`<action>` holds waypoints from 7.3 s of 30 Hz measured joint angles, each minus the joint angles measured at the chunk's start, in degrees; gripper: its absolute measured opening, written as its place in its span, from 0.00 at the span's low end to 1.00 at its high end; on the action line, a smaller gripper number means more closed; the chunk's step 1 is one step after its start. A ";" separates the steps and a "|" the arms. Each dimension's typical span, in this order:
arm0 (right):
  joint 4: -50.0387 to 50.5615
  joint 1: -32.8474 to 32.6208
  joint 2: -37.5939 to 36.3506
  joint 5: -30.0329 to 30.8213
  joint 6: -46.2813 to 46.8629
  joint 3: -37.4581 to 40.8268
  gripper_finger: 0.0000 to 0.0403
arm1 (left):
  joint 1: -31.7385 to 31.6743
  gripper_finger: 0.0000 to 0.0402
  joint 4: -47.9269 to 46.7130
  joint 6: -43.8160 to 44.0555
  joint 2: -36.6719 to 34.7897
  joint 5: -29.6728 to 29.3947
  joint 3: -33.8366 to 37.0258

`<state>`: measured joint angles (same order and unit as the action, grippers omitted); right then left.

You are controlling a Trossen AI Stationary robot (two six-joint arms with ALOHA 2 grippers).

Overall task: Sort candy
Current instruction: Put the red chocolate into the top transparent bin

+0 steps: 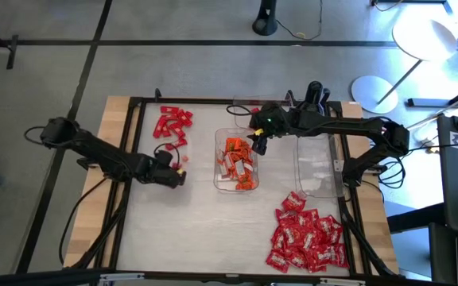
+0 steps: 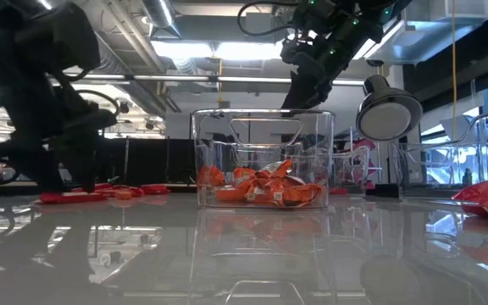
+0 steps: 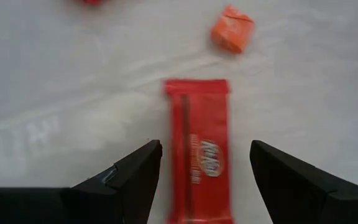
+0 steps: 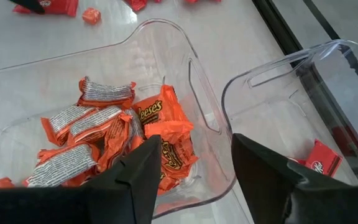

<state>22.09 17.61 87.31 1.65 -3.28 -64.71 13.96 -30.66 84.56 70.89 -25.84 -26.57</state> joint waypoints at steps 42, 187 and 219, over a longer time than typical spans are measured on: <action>-0.14 0.00 0.00 0.02 0.00 0.00 0.48 | 2.32 0.35 0.18 -8.38 3.96 -4.03 -0.73; 2.40 -10.16 -5.64 23.85 -16.46 0.00 0.06 | -4.75 0.63 23.42 -47.79 -18.79 -5.52 -5.78; 2.40 10.59 -4.46 1.17 0.05 -0.04 0.52 | -14.03 0.63 8.62 -35.33 -18.35 -6.49 -2.64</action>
<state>24.49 28.19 82.85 2.82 -3.23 -64.75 -0.07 -22.04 49.23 52.54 -32.33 -29.21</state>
